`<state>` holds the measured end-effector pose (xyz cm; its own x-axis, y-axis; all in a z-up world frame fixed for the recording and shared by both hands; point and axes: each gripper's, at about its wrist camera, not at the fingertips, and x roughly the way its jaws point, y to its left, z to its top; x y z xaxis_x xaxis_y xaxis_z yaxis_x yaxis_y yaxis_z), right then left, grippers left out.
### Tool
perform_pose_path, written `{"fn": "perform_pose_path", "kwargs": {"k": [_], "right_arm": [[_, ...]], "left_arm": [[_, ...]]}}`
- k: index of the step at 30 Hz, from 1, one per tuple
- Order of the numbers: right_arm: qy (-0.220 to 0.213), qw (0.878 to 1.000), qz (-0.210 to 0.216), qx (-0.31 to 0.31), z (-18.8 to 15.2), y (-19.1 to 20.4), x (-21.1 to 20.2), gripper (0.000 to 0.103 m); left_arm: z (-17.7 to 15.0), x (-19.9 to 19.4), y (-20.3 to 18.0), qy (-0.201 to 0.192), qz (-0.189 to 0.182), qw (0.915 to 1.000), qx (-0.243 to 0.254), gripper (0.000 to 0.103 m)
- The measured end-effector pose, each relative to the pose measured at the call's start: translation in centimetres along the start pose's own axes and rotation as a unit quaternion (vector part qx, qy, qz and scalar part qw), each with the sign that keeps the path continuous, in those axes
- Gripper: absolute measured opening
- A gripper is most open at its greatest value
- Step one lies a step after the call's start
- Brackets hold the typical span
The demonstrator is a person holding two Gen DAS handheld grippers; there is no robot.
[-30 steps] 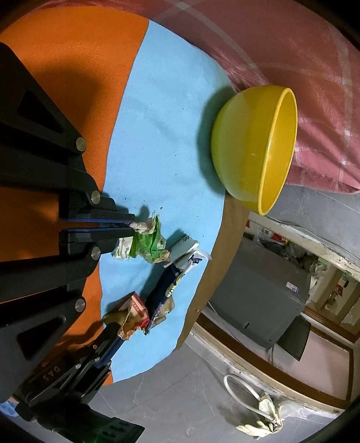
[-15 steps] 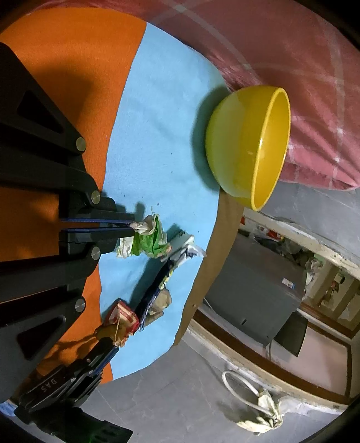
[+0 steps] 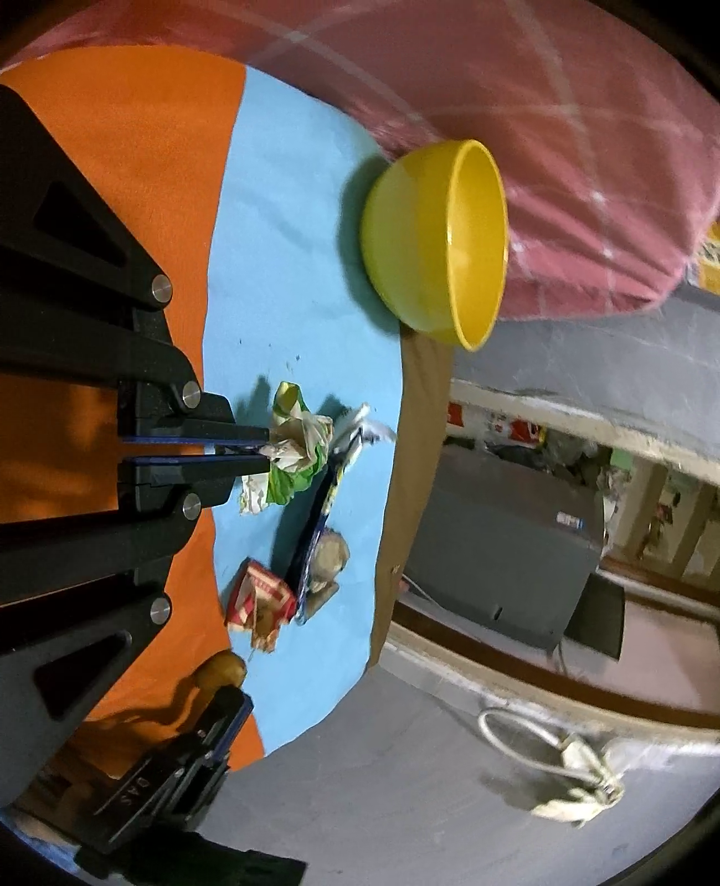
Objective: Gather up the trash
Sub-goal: 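Lift the green-white wrapper with the left gripper while the right grasps a brown scrap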
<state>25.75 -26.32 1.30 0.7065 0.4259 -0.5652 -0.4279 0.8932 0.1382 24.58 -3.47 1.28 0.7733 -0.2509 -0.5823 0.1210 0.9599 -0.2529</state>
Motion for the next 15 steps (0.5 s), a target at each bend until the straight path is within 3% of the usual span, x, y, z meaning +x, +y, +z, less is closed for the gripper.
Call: {"fn": "perform_pose_path", "kwargs": {"k": [12,15], "right_arm": [[0.028,0.999,-0.008,0.012,-0.6,-0.7,1.2,0.014],[0.038,0.999,-0.001,0.009,-0.8,-0.5,1.6,0.025]], "left_arm": [[-0.1,0.8,0.4,0.021,-0.008,0.9997,-0.006,0.001],[-0.1,0.8,0.3,0.023,-0.009,0.9997,-0.003,0.001]]}}
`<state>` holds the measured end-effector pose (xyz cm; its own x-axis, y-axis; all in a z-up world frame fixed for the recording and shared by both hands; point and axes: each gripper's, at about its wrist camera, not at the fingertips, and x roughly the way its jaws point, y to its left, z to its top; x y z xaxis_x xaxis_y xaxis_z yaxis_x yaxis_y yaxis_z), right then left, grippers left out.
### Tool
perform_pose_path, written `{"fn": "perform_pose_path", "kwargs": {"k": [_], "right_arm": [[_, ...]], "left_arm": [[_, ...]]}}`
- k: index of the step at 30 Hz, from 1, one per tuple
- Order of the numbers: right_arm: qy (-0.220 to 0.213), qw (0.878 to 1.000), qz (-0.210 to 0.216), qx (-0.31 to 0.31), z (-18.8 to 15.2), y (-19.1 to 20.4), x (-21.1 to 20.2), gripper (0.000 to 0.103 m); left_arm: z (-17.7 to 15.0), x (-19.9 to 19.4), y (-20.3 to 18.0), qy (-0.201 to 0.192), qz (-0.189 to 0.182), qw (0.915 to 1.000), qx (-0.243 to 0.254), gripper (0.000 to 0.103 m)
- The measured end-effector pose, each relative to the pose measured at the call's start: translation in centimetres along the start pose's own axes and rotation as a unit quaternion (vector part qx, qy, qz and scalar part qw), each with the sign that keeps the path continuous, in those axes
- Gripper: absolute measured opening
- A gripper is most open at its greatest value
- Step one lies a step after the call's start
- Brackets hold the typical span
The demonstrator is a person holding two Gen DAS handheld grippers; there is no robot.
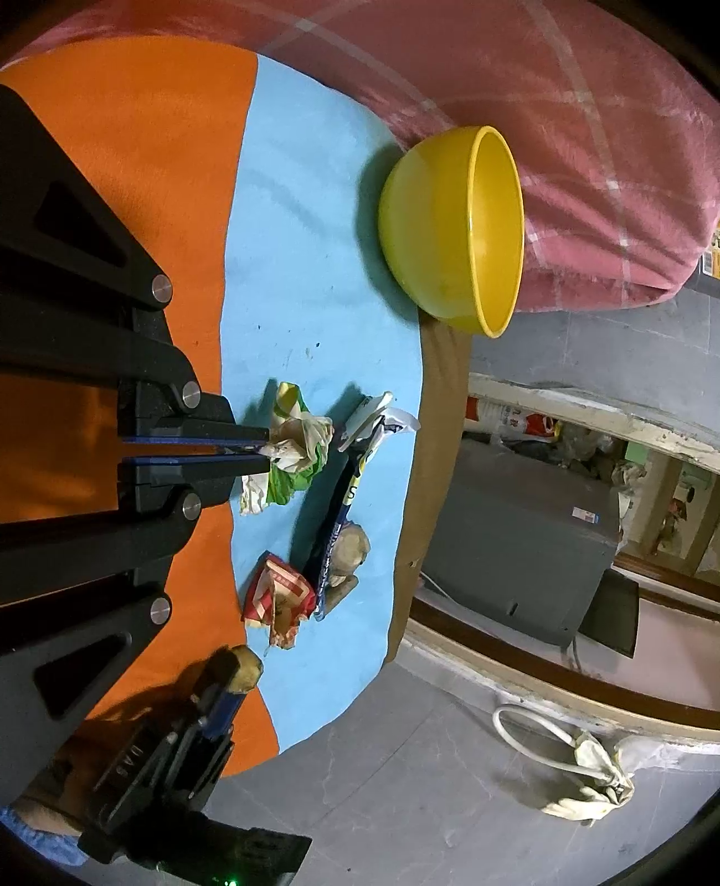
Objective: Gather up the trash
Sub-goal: 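Lift the green-white wrapper with the left gripper while the right grasps a brown scrap, then carry both held pieces over the blue basin and open both grippers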
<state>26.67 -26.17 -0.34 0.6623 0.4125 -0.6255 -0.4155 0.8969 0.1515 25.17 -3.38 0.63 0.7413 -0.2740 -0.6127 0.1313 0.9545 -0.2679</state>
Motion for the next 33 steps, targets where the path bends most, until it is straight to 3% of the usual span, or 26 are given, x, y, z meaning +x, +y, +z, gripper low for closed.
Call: {"fn": "perform_pose_path", "kwargs": {"k": [4,6,9,14,16,20,27,33], "right_arm": [[0.004,1.0,-0.011,-0.016,-0.1,0.8,0.4,0.029],[0.004,1.0,-0.011,-0.012,-0.2,0.6,0.5,0.025],[0.004,1.0,-0.02,-0.007,-0.2,0.4,0.4,0.013],[-0.015,1.0,-0.023,-0.012,-0.2,0.6,-0.3,0.012],[-0.038,0.999,-0.026,-0.012,0.0,0.7,-1.2,0.012],[-0.129,0.991,-0.039,-0.021,0.5,0.8,-4.8,0.012],[-0.278,0.953,-0.099,-0.07,0.3,1.8,-11.3,0.012],[-0.347,0.925,-0.142,-0.058,-0.3,0.2,-15.0,0.012]], "left_arm": [[0.0,0.2,-0.1,0.001,0.001,1.0,0.004,0.001],[0.0,0.2,-0.1,0.002,0.005,1.0,0.004,0.001],[0.0,0.0,-0.2,-0.004,0.006,1.0,0.006,0.001],[-0.2,-1.3,-0.9,-0.04,0.017,0.9988,0.022,0.001],[-0.3,-2.1,-1.5,-0.058,0.016,0.9978,0.028,0.001],[-0.4,-3.3,-3.1,-0.092,0.004,0.995,0.04,0.001],[0.2,-5.4,-7.5,-0.165,-0.036,0.9841,0.056,0.001],[1.0,-6.2,-11.6,-0.209,-0.073,0.9718,0.083,0.001]]}}
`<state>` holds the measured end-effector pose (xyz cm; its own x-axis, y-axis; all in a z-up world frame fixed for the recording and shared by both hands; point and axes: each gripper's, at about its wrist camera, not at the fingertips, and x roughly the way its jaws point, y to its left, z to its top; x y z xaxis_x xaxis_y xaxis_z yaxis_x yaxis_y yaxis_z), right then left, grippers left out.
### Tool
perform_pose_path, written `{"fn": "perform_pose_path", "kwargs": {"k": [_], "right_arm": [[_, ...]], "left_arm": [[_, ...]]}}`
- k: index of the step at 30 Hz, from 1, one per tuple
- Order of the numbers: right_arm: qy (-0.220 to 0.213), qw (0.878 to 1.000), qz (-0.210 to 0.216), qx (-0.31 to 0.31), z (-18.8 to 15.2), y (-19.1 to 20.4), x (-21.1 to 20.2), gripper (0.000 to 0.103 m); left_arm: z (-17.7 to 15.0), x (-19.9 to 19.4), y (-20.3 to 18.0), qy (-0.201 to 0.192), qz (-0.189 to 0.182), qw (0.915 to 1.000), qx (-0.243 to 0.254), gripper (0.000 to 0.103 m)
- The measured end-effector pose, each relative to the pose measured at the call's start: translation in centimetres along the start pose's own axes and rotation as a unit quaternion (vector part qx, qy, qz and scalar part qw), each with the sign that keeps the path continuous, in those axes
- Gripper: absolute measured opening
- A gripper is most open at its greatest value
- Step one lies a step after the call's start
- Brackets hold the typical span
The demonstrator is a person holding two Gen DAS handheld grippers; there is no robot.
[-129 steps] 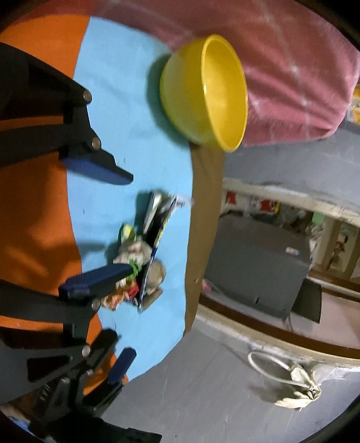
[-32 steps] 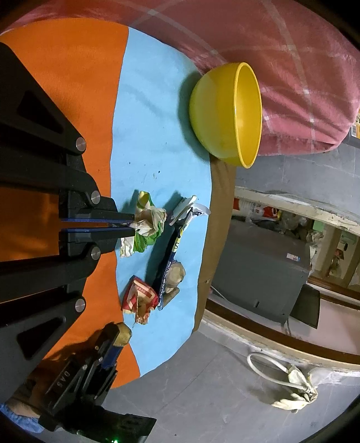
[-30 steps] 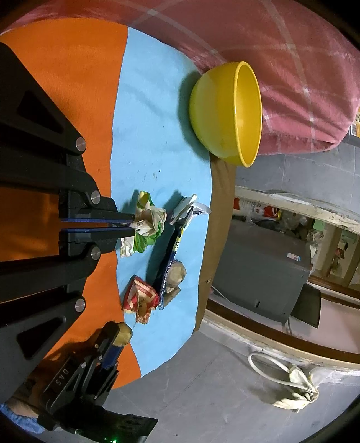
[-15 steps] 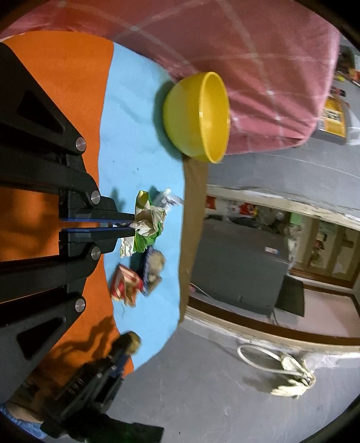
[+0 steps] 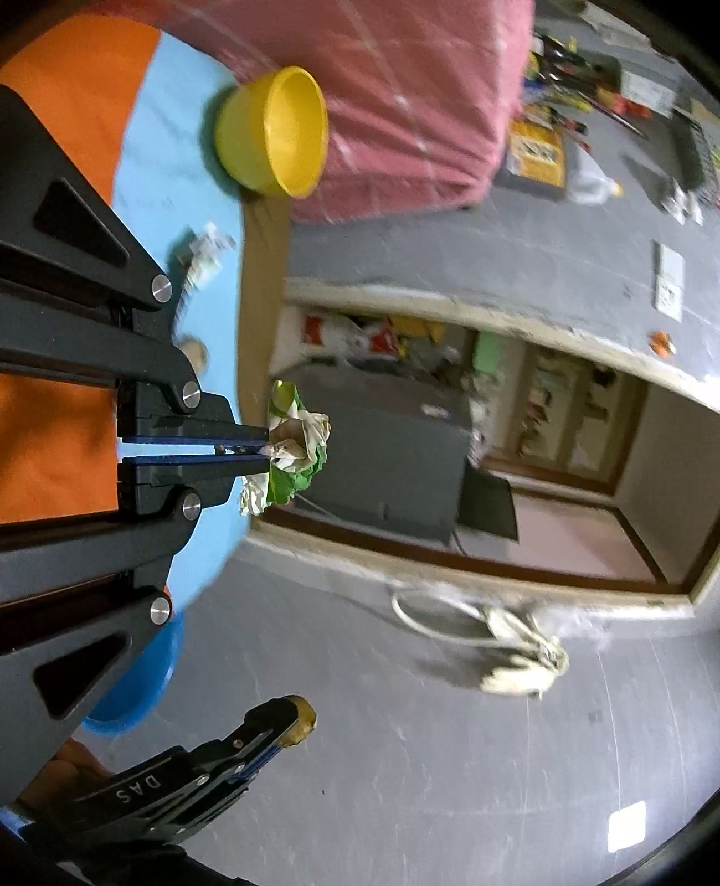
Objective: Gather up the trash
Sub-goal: 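Carry both held pieces over the blue basin and open both grippers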
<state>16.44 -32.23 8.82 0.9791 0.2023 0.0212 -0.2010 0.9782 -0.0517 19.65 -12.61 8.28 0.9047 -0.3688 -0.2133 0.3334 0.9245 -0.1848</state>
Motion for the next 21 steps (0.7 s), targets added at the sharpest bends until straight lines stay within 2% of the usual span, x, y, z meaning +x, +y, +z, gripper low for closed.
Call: {"fn": "perform_pose_path", "kwargs": {"k": [4,9,16,21], "right_arm": [[-0.021,0.998,-0.052,0.012,0.3,-2.8,-1.6,0.012],[-0.011,0.992,-0.113,0.047,0.0,-6.7,-2.6,0.012],[0.044,0.974,-0.193,0.107,-1.6,-12.0,-2.5,0.012],[0.1,0.96,-0.22,0.142,-3.4,-15.0,-2.3,0.012]], "left_arm": [[0.5,1.3,-3.1,-0.005,-0.033,0.9992,0.023,0.001],[0.2,3.7,-7.0,0.016,-0.081,0.996,0.034,0.001],[-0.7,7.6,-11.7,0.069,-0.132,0.9878,0.045,0.001],[-1.7,11.2,-14.7,0.132,-0.155,0.9776,0.051,0.001]]}}
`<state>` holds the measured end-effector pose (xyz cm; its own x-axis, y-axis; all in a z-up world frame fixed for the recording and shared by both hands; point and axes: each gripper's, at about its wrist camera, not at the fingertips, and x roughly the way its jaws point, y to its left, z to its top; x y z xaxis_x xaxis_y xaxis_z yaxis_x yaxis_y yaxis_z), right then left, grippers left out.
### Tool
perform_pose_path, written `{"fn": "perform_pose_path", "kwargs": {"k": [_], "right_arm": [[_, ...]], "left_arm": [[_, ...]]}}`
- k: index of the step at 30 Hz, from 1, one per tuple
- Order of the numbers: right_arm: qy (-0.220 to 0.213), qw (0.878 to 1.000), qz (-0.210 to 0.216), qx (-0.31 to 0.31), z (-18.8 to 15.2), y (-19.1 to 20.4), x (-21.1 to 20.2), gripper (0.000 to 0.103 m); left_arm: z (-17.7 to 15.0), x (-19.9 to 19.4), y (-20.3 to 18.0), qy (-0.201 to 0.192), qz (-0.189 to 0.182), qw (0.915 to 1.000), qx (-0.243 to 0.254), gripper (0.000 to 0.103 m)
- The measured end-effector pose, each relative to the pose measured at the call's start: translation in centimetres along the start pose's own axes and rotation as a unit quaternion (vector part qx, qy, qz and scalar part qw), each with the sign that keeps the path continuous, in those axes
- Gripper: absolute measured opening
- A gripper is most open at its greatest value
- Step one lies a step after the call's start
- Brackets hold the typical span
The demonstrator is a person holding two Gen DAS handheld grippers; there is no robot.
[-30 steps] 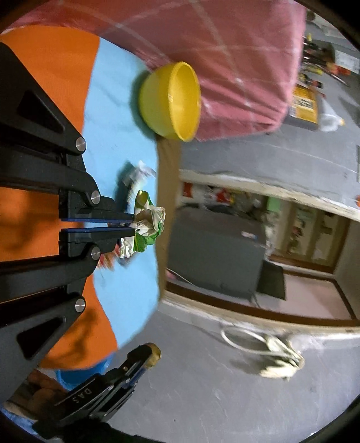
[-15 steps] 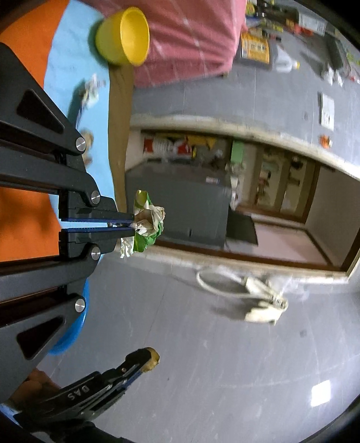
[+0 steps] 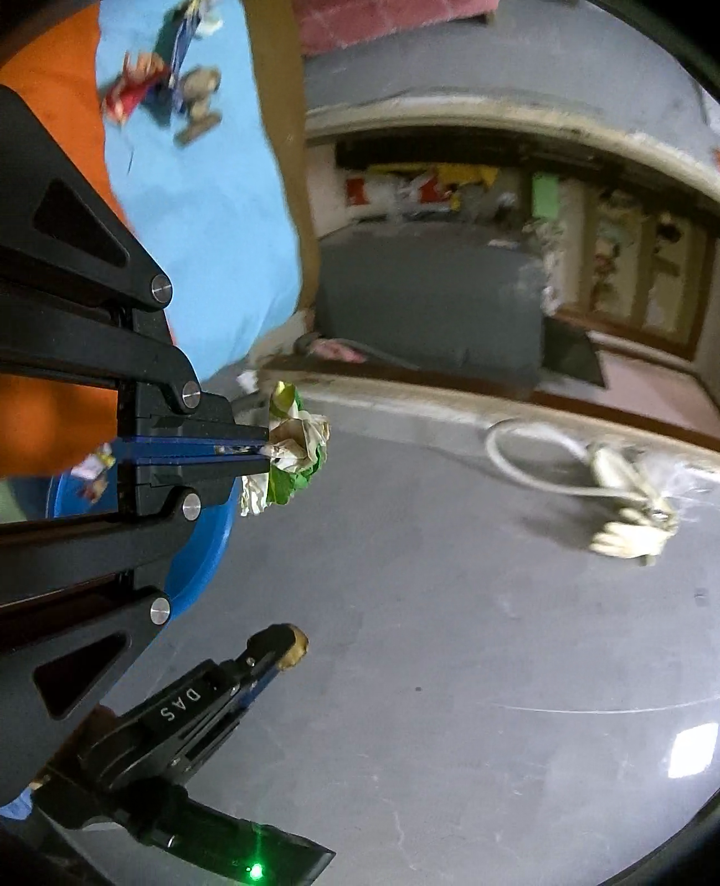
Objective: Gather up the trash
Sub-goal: 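Carry both held pieces over the blue basin and open both grippers, then return both grippers over the blanket toward the remaining wrappers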
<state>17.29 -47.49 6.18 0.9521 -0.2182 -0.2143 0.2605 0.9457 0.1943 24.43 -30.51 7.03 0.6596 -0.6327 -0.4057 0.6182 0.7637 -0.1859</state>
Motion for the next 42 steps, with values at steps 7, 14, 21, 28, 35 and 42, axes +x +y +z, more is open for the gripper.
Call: {"fn": "perform_pose_path", "kwargs": {"k": [7,14,21,28,35,42], "right_arm": [[0.083,0.996,-0.016,0.035,-1.3,-2.6,2.3,0.013],[0.13,0.989,-0.023,0.062,-2.2,-4.0,3.3,0.021],[0.128,0.989,-0.024,0.074,-1.9,-4.4,3.4,0.035],[0.105,0.992,-0.02,0.07,-1.5,-3.8,3.2,0.052],[0.054,0.997,-0.006,0.048,-0.8,-2.1,2.0,0.078],[0.006,0.999,0.023,0.032,-0.2,0.6,0.9,0.103]], "left_arm": [[-0.7,5.1,-0.4,0.085,-0.017,0.9957,-0.032,0.001],[-2.1,8.0,0.0,0.143,-0.02,0.9879,-0.056,0.003],[-2.7,7.6,0.6,0.144,-0.022,0.9875,-0.06,0.02],[-2.1,5.2,1.7,0.101,0.003,0.9925,-0.07,0.034],[-0.8,1.5,3.4,0.041,0.061,0.9943,-0.077,0.059],[-0.4,-4.0,5.2,-0.049,0.142,0.9866,-0.062,0.098]]}}
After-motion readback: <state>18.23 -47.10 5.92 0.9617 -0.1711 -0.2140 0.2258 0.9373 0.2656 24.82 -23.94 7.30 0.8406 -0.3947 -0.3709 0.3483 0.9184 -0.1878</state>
